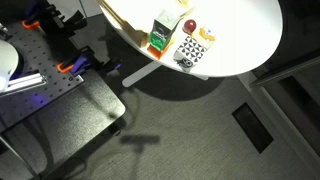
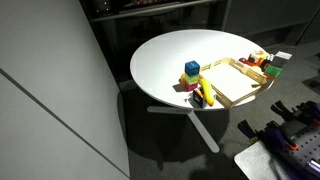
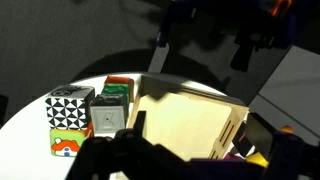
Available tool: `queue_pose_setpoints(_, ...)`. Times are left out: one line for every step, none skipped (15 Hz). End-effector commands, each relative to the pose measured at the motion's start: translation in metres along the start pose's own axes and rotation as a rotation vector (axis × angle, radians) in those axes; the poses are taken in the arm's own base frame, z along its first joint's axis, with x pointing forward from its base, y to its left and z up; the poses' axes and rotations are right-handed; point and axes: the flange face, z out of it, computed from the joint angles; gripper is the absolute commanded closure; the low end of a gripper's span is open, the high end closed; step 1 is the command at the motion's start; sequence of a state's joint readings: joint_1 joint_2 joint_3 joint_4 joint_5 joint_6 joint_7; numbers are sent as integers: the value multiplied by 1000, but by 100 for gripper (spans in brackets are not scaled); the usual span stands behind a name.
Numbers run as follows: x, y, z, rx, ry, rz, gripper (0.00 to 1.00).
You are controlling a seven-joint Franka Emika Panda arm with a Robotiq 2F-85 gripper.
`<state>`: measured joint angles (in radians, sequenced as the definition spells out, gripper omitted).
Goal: Remove the gray block from the stack and put it in the wooden tray
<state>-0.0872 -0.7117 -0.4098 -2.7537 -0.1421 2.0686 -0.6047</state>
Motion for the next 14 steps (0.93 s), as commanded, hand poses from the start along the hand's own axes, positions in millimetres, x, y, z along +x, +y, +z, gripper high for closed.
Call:
queue_pose_setpoints(0,0,0,0,-1,0,0)
queue_pose_setpoints(0,0,0,0,-1,0,0)
queue_pose_setpoints(0,0,0,0,-1,0,0)
queue_pose_setpoints(0,0,0,0,-1,0,0)
queue_pose_setpoints(0,0,0,0,-1,0,0)
queue_pose_setpoints(0,0,0,0,-1,0,0)
queue_pose_setpoints(2,0,-1,3,-1,2,0)
queue_pose_setpoints(5,-1,-2,0,-1,4,0)
queue_pose_setpoints(8,-2,-2,0,-3,4,0)
queue_pose_setpoints(11,-3,-2,2,-6,5,0)
queue_pose_setpoints(14,-4,-2,2,-8,4,0)
queue_pose_setpoints(18,-5,-2,1,-8,2,0)
queue_pose_setpoints(22,-6,-2,0,-11,2,0)
queue_pose_setpoints(26,-7,-1,-2,-16,3,0)
